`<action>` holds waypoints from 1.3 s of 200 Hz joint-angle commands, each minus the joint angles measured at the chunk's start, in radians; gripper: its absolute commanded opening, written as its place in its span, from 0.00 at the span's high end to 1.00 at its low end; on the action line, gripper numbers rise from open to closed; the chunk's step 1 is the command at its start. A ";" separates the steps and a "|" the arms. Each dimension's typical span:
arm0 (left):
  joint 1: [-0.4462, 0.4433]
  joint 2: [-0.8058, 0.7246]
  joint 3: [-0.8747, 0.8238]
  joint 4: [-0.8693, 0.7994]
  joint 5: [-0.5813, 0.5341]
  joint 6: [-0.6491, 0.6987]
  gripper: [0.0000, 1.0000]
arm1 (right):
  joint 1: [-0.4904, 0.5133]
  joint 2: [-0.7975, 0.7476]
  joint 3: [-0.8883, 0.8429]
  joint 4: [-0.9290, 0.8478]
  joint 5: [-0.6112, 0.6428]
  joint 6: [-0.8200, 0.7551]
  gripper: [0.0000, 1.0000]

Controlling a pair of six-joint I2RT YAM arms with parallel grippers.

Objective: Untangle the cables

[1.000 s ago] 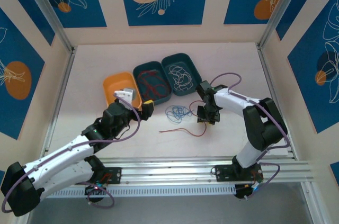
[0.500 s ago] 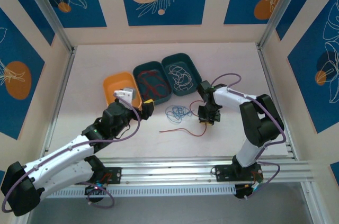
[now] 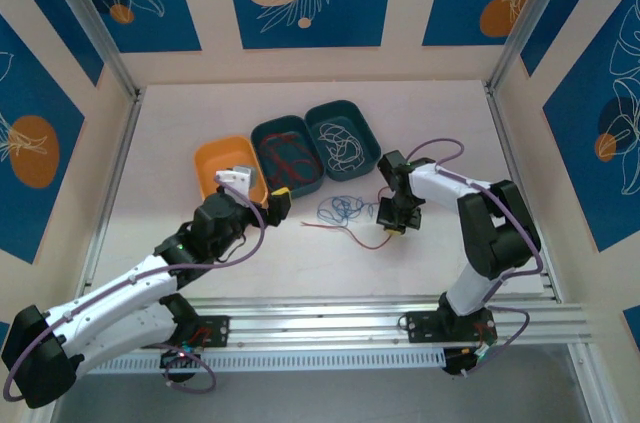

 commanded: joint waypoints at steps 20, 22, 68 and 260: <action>0.008 -0.001 0.017 0.027 0.010 -0.002 0.00 | 0.020 -0.083 0.033 -0.073 0.036 -0.024 1.00; 0.008 -0.001 0.015 0.028 0.010 -0.001 0.00 | 0.022 -0.087 0.035 -0.075 0.037 -0.024 1.00; 0.009 0.008 0.011 0.034 0.014 -0.005 0.00 | 0.041 -0.198 0.086 -0.147 0.065 -0.028 1.00; 0.015 -0.041 -0.016 0.014 -0.009 -0.012 0.00 | 0.242 -0.293 0.397 -0.260 0.217 -0.114 1.00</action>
